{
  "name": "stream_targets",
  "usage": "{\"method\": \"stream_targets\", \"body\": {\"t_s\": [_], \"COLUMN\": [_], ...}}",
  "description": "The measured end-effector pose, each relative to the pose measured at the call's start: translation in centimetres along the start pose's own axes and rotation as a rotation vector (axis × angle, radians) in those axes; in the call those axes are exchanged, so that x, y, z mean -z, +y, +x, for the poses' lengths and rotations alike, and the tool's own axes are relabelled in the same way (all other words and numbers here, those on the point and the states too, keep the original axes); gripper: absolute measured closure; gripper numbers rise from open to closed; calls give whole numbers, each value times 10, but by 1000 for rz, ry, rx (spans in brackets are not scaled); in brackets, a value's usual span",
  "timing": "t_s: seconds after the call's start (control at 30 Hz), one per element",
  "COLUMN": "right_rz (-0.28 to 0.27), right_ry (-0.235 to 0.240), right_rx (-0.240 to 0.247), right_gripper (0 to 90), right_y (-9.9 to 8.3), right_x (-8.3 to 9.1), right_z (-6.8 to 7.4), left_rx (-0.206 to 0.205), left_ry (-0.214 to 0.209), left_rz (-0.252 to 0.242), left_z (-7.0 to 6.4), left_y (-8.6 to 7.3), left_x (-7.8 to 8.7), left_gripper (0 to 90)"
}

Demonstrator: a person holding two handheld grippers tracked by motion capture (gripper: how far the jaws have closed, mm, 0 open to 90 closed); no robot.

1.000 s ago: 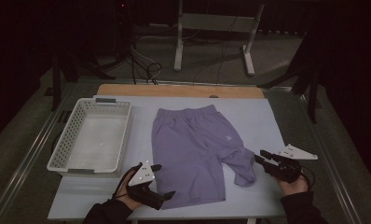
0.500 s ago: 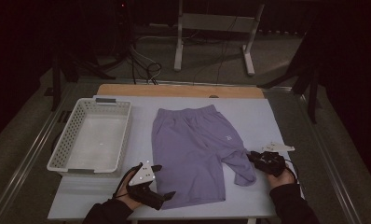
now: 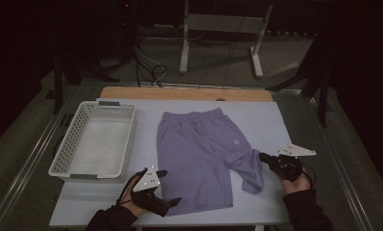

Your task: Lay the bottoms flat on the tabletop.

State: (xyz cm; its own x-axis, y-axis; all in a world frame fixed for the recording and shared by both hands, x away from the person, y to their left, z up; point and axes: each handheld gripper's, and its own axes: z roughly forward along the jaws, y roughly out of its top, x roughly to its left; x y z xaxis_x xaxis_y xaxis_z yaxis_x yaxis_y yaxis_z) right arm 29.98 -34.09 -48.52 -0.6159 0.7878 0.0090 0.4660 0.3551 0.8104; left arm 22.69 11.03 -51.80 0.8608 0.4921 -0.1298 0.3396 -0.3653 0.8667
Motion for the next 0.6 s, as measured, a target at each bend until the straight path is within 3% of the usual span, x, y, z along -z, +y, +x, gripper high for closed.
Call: {"method": "stream_targets", "body": {"t_s": [0.13, 0.3, 0.47, 0.6], "right_rz": [-62, -111, -89, -16], "right_ry": [28, 116, 243, 356], "right_rx": [12, 38, 130, 205], "right_gripper": [894, 893, 893, 889], "right_y": [12, 23, 24, 20], "right_x": [18, 38, 45, 40], "right_z": [7, 28, 60, 83], "left_rx": [6, 5, 5, 0], "left_ry": [0, 2, 1, -1], "left_rz": [2, 3, 7, 5], "left_z": [1, 0, 0, 0], "left_y": [0, 0, 0, 0], "left_x": [0, 0, 0, 0], "left_gripper": [3, 3, 4, 4]}}
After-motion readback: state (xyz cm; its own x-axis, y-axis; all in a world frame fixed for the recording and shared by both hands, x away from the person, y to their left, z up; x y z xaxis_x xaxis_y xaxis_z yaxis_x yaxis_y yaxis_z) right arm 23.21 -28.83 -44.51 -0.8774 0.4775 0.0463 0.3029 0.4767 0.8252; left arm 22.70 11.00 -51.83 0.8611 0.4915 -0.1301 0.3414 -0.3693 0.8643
